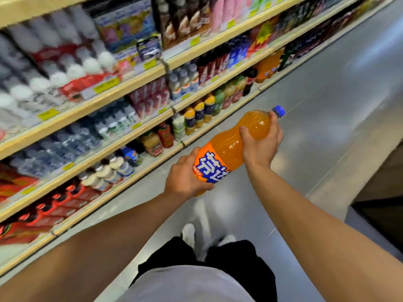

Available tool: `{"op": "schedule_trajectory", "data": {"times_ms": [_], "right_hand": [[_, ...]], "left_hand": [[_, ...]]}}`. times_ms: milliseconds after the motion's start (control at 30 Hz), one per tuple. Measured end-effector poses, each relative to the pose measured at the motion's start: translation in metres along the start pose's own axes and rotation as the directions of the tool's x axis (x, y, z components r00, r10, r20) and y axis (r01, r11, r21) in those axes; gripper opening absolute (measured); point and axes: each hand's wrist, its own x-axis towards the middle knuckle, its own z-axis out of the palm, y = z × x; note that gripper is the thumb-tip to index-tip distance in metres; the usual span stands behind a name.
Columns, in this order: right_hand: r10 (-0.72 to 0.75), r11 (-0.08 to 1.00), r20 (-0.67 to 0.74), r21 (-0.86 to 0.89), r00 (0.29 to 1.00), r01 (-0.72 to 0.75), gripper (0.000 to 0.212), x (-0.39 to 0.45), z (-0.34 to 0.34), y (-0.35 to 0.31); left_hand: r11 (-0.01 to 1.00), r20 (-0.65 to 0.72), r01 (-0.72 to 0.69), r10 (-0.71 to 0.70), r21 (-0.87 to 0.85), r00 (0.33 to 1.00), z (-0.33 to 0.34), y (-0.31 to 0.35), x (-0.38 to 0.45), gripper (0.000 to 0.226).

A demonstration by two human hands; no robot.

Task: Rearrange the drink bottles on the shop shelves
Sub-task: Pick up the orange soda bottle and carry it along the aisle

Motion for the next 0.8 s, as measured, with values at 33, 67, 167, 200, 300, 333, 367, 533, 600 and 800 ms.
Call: {"op": "schedule_trajectory", "data": {"times_ms": [33, 67, 167, 200, 300, 333, 367, 533, 600, 800], "right_hand": [[0.005, 1.000, -0.012, 0.005, 1.000, -0.005, 0.075, 0.024, -0.004, 0.000], [0.006, 1.000, -0.027, 0.011, 1.000, -0.005, 0.075, 0.049, -0.008, 0.002], [0.002, 0.999, -0.057, 0.034, 0.998, 0.000, 0.076, 0.128, -0.023, 0.012], [0.000, 0.999, -0.063, 0.041, 0.998, 0.003, 0.076, 0.156, -0.028, 0.015], [0.015, 0.998, -0.040, 0.064, 0.999, -0.012, 0.075, 0.241, -0.046, 0.018], [0.017, 0.998, -0.033, 0.059, 0.999, -0.015, 0.075, 0.268, -0.053, 0.016], [0.011, 0.999, -0.026, 0.047, 1.000, -0.010, 0.075, 0.294, -0.060, 0.013], [-0.018, 1.000, 0.062, -0.009, 0.998, 0.019, 0.075, 0.414, -0.078, -0.005], [-0.038, 0.999, 0.080, -0.022, 0.996, 0.040, 0.075, 0.459, -0.079, -0.007], [-0.078, 0.994, 0.147, -0.064, 0.986, 0.089, 0.076, 0.600, -0.058, 0.001]], "left_hand": [[1.000, 0.000, -0.011, 0.011, 0.016, 1.000, 0.007, 0.014, 0.019, 0.120], [0.999, -0.009, -0.028, 0.028, 0.031, 1.000, 0.014, 0.028, 0.039, 0.120], [0.995, -0.025, -0.063, 0.065, 0.082, 0.998, 0.044, 0.070, 0.101, 0.122], [0.994, -0.013, -0.053, 0.055, 0.093, 0.998, 0.056, 0.085, 0.123, 0.123], [0.993, 0.007, -0.033, 0.032, 0.111, 0.999, 0.087, 0.137, 0.183, 0.124], [0.995, 0.012, -0.024, 0.023, 0.100, 1.000, 0.096, 0.156, 0.201, 0.124], [0.997, 0.014, -0.009, 0.008, 0.083, 1.000, 0.105, 0.175, 0.217, 0.124], [0.999, -0.128, -0.006, 0.013, 0.053, 0.992, 0.150, 0.248, 0.296, 0.121], [0.993, -0.211, -0.023, 0.046, 0.112, 0.976, 0.170, 0.268, 0.331, 0.114], [0.995, -0.111, 0.101, -0.102, -0.014, 0.989, 0.212, 0.317, 0.455, 0.115]]}}
